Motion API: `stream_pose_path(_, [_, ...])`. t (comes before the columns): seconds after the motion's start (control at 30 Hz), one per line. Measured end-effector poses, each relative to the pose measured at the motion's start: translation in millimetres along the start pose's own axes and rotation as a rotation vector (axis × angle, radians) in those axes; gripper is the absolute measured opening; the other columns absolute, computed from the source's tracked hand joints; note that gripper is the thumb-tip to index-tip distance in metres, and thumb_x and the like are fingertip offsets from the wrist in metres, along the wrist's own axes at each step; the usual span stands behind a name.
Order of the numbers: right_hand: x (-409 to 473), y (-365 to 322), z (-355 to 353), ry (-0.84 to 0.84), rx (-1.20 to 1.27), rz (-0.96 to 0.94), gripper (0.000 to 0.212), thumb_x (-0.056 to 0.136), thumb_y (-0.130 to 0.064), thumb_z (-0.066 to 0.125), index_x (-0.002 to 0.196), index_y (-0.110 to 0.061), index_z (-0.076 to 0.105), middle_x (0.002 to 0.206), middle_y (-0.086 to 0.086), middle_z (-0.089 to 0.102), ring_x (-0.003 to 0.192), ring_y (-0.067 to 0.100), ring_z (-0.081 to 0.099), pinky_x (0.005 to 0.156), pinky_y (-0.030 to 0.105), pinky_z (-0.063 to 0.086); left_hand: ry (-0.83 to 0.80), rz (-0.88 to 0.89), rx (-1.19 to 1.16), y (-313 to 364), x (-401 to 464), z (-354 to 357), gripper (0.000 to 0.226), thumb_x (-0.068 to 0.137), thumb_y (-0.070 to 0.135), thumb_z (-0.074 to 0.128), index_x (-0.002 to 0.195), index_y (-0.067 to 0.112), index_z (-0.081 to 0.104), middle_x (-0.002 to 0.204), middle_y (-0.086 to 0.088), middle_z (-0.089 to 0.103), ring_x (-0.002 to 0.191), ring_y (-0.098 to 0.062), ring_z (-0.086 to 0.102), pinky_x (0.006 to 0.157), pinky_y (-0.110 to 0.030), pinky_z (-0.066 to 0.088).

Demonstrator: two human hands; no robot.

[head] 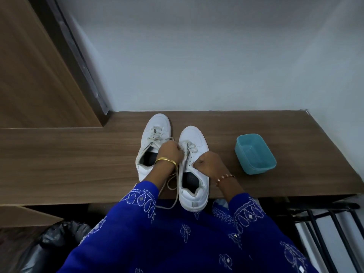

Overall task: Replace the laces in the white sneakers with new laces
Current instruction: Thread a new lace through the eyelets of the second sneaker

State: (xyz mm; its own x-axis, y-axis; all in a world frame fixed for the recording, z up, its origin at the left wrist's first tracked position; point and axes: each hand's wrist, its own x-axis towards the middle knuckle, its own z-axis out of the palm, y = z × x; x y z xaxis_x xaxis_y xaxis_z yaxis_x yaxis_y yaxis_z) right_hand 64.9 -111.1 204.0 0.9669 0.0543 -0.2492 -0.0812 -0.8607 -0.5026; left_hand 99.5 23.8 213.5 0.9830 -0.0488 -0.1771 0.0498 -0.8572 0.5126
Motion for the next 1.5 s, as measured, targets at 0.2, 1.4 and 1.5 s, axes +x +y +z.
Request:
stream_pose_path(0.2, [1.8, -1.9, -1.7, -0.012, -0.011, 0.039, 0.036, 0.086, -0.023, 0.060, 0.076, 0.013, 0.063, 0.084, 0.022, 0.066, 0.079, 0.028, 0.059, 0.066, 0.028, 0.039, 0.103, 0.071, -0.533, -7.8, -6.1, -10.3, 0.018, 0.091, 0.006, 0.052, 0.078, -0.001, 0.063, 0.082, -0.016, 0.065, 0.078, -0.019, 0.061, 0.073, -0.025, 0.044])
stream_pose_path(1.4, [-2.5, 0.9, 4.8, 0.038, 0.066, 0.019, 0.032, 0.085, -0.022, 0.062, 0.088, 0.009, 0.069, 0.088, 0.020, 0.070, 0.086, 0.029, 0.064, 0.080, 0.038, 0.050, -0.027, 0.050, 0.256, -4.9, -1.1, 8.3, 0.025, 0.092, 0.005, 0.044, 0.108, 0.000, 0.061, 0.110, -0.018, 0.064, 0.104, -0.031, 0.058, 0.083, -0.035, 0.047])
stream_pose_path(1.5, [-2.6, 3.1, 3.7, 0.036, 0.074, -0.001, 0.032, 0.085, -0.021, 0.061, 0.087, 0.010, 0.069, 0.087, 0.021, 0.070, 0.085, 0.030, 0.064, 0.080, 0.037, 0.049, -0.037, 0.025, 0.196, -1.6, -0.6, 5.7, 0.028, 0.094, 0.010, 0.040, 0.111, -0.003, 0.059, 0.113, -0.021, 0.062, 0.107, -0.033, 0.057, 0.086, -0.035, 0.045])
